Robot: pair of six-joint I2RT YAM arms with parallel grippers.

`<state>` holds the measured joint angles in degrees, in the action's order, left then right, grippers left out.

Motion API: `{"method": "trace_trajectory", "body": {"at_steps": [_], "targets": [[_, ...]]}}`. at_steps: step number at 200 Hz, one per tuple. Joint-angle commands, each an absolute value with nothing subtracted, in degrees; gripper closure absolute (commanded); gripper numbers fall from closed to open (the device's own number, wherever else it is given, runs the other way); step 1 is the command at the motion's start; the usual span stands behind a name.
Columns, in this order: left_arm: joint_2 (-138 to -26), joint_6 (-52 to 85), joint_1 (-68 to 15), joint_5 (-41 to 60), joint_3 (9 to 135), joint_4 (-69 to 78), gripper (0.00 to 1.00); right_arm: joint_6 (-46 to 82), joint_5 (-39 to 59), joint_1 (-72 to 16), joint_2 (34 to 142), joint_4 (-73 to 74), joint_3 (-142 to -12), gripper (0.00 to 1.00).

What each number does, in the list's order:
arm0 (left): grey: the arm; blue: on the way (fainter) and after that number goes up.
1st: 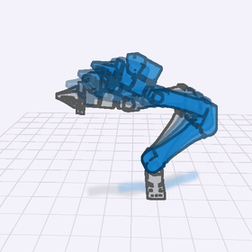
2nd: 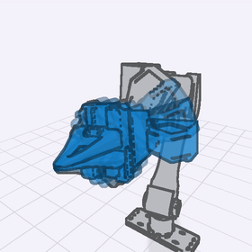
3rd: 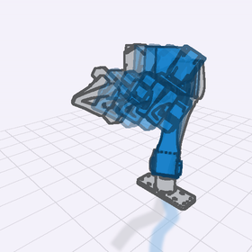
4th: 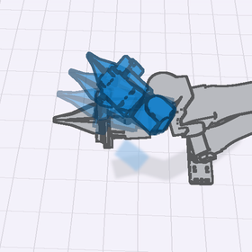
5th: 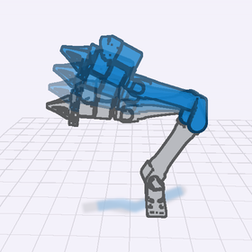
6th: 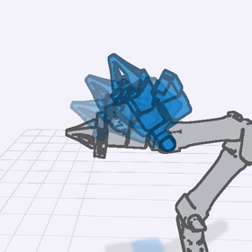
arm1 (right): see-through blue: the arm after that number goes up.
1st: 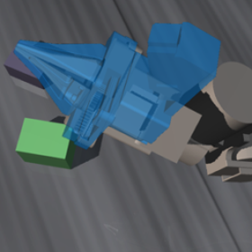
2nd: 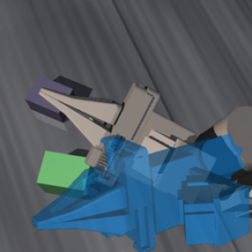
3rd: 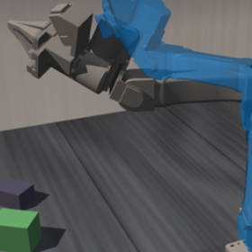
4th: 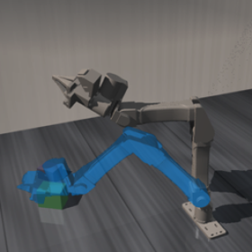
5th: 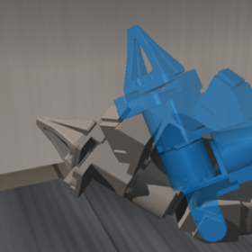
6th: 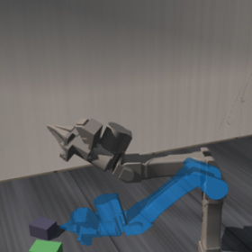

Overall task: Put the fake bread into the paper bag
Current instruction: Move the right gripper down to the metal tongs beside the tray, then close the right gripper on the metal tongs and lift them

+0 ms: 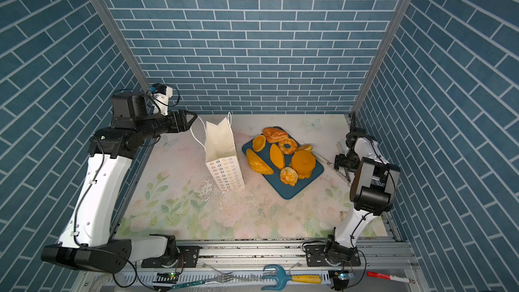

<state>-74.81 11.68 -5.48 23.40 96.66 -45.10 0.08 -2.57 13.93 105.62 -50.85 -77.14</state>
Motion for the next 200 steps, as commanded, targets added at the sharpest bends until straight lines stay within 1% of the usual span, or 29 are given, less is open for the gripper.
{"method": "trace_trajectory", "body": {"at_steps": [1, 53, 112, 148, 190, 200], "targets": [[-74.90, 10.32, -5.10, 24.24, 97.61, -44.39, 0.25, -2.36, -1.22, 14.32, 108.35, -51.16, -79.41, 0.17], [-74.58, 9.94, -5.10, 24.22, 96.80, -43.78, 0.25, -3.34, 2.72, 15.00, 112.71, -50.61, -81.47, 0.18], [-73.48, 10.32, -5.10, 23.78, 94.95, -42.98, 0.25, -0.76, 2.81, 15.03, 115.49, -49.81, -82.93, 0.22], [-72.51, 10.96, -5.10, 23.82, 93.15, -41.99, 0.25, 3.93, 4.45, 15.03, 115.39, -49.63, -82.43, 0.25], [-72.15, 11.30, -5.10, 24.10, 92.34, -41.48, 0.25, 14.94, 4.66, 15.00, 115.46, -49.83, -82.25, 0.32], [-72.19, 11.38, -5.10, 24.34, 92.47, -41.63, 0.25, 17.19, 7.24, 14.75, 114.61, -49.10, -81.55, 0.33]]}}
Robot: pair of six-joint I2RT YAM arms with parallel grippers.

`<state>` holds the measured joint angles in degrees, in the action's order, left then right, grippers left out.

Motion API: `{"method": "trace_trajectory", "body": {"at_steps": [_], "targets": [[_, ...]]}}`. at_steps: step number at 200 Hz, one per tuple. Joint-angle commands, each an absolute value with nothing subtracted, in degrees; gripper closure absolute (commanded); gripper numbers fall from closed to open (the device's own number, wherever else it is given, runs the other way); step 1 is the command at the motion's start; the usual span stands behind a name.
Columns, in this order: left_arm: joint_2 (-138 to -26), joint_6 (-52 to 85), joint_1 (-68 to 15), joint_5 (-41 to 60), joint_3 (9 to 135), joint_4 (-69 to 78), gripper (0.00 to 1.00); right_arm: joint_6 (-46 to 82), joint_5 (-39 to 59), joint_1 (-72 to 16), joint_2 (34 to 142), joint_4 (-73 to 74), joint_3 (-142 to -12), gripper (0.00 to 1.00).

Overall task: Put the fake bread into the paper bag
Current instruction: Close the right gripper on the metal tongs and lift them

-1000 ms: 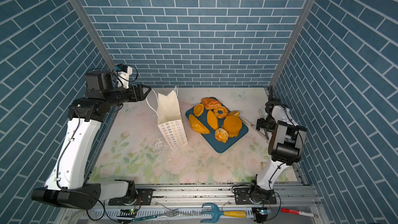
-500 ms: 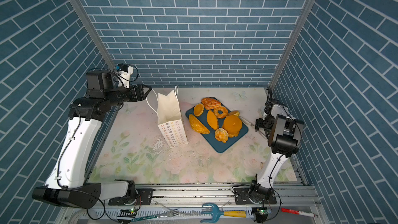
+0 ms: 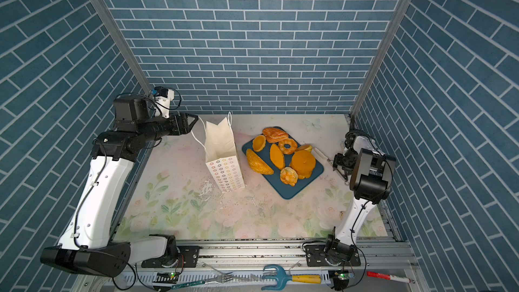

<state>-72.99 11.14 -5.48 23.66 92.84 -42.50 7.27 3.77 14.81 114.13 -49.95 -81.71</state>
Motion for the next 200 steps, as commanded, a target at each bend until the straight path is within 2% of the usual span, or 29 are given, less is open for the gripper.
{"method": "trace_trajectory", "body": {"at_steps": [1, 87, 118, 148, 200], "targets": [[-72.17, 11.36, -5.10, 24.34, 92.51, -41.65, 0.25, 17.47, 7.31, 14.71, 114.52, -49.03, -81.51, 0.33], [-71.07, 11.69, -5.10, 24.04, 91.00, -42.31, 0.25, 26.66, 6.01, 10.19, 105.91, -44.39, -74.37, 0.28], [-70.02, 11.61, -5.10, 23.38, 90.16, -42.66, 0.25, 20.77, 2.16, 10.15, 103.89, -45.71, -74.78, 0.27], [-69.29, 11.60, -5.10, 22.95, 89.38, -42.76, 0.25, 12.08, -2.27, 10.26, 106.21, -50.63, -78.90, 0.23], [-68.93, 11.81, -5.10, 22.60, 88.60, -42.67, 0.25, 6.16, -1.40, 10.85, 110.07, -51.33, -80.75, 0.21]]}}
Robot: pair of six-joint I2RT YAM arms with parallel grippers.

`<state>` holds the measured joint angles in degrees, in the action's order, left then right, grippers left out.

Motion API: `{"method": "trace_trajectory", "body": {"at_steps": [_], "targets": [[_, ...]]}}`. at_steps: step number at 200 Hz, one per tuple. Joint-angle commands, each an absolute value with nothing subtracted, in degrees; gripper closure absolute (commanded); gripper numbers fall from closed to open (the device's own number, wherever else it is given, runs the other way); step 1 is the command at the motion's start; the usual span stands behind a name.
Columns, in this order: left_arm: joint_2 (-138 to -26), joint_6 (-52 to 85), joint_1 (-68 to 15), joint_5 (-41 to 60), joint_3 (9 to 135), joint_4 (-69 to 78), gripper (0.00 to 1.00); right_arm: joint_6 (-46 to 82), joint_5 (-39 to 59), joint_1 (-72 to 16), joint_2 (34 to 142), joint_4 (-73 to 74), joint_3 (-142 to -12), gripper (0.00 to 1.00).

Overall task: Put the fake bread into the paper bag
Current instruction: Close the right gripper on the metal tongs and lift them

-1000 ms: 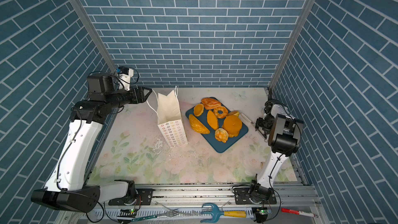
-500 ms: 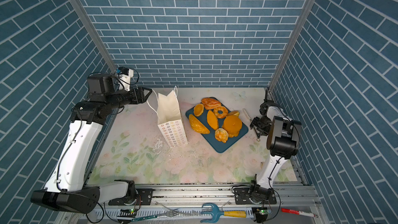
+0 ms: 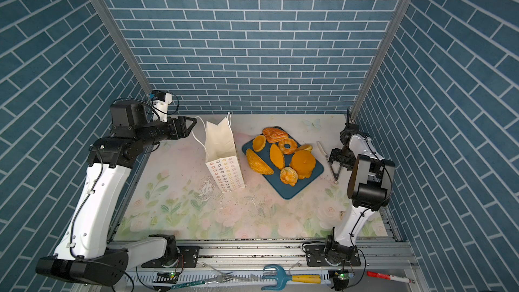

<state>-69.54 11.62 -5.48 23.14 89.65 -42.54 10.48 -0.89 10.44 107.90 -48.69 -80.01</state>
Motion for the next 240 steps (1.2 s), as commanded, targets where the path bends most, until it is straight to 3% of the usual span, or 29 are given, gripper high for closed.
{"method": "trace_trajectory", "body": {"at_steps": [1, 72, 167, 240], "targets": [[-68.92, 11.79, -5.10, 22.64, 88.60, -42.67, 0.25, 6.09, -1.25, 10.82, 110.16, -51.26, -80.77, 0.21], [-68.77, 12.23, -5.10, 22.41, 87.63, -41.24, 0.25, 6.94, 0.99, 11.86, 112.55, -49.92, -79.84, 0.22], [-68.45, 12.14, -5.10, 22.39, 86.41, -40.63, 0.25, 18.60, 3.82, 11.54, 109.09, -44.46, -74.44, 0.27], [-67.78, 11.64, -5.10, 22.02, 85.61, -40.65, 0.25, 10.40, 0.64, 10.20, 112.50, -45.96, -79.14, 0.28]]}}
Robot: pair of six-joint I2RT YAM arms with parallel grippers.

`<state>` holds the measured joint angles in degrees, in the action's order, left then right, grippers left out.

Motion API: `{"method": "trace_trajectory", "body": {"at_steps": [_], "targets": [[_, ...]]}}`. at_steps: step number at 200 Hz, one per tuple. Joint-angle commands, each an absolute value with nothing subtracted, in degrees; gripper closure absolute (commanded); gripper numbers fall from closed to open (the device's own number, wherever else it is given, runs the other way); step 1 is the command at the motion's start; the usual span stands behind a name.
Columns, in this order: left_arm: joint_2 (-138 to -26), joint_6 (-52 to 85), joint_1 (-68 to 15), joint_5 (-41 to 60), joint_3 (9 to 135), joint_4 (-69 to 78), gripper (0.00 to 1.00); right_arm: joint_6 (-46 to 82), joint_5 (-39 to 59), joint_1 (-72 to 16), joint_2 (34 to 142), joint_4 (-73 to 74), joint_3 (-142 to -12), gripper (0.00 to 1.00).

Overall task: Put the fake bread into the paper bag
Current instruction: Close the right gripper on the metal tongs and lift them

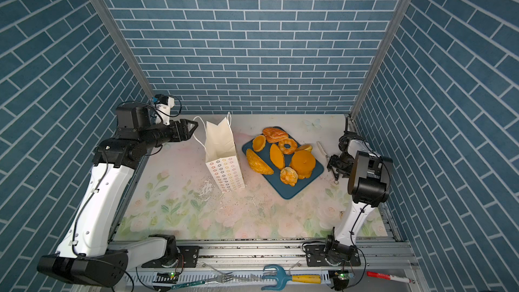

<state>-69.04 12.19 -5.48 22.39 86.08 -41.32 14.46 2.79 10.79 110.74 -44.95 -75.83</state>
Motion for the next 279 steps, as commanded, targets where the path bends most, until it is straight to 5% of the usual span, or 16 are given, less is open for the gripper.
{"method": "trace_trajectory", "body": {"at_steps": [1, 46, 110, 159, 279], "targets": [[-67.73, 11.66, -5.10, 22.04, 85.56, -40.71, 0.25, 10.25, 0.63, 10.15, 112.54, -45.96, -79.17, 0.28], [-67.45, 11.95, -5.10, 21.71, 85.44, -40.76, 0.25, 8.92, 1.17, 9.93, 114.87, -46.01, -80.95, 0.30], [-67.52, 12.48, -5.10, 21.77, 85.26, -40.26, 0.25, 22.77, 0.08, 8.83, 113.96, -43.40, -78.92, 0.41], [-67.11, 12.40, -5.10, 21.90, 84.97, -40.26, 0.25, 29.26, -2.14, 7.01, 114.69, -43.49, -80.66, 0.39], [-67.12, 11.46, -5.10, 21.88, 86.11, -40.55, 0.25, 12.14, -4.81, 6.59, 115.84, -44.85, -80.59, 0.31]]}}
